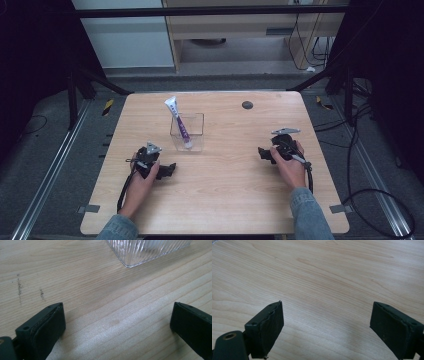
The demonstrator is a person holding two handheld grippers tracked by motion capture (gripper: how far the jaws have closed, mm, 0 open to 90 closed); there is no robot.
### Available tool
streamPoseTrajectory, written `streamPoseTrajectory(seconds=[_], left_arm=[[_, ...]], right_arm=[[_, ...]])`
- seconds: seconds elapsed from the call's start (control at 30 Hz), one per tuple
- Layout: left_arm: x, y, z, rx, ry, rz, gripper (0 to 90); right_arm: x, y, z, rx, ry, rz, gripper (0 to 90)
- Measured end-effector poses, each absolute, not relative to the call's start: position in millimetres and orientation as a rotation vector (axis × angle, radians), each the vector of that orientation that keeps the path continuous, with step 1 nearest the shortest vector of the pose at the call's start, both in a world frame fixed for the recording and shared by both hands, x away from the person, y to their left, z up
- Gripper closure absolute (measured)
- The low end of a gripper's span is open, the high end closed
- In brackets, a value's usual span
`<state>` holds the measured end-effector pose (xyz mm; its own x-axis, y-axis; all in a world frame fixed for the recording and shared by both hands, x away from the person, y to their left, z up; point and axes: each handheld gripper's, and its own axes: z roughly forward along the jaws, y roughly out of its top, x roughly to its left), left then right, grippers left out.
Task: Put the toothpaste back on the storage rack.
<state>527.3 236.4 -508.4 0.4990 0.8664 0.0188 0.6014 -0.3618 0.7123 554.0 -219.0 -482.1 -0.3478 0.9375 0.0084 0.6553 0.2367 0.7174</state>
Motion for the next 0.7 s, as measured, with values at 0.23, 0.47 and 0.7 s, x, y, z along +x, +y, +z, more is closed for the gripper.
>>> streamPoseTrajectory(seconds=[0.23, 0.47, 0.7], left_arm=[[527.3, 236.3, -508.5, 2.092, 1.200, 0.525, 0.0], [527.3, 236.4, -508.4, 2.094, 1.199, 0.525, 0.0], [527.3, 236.4, -508.4, 2.094, 1.199, 0.525, 0.0]], right_arm=[[557.4, -226.7, -486.6, 1.509, 2.066, 0.889, 10.3], [560.8, -227.5, -492.7, 1.546, 2.049, 0.864, 7.8], [564.0, -226.1, -500.9, 1.565, 2.048, 0.830, 7.4]])
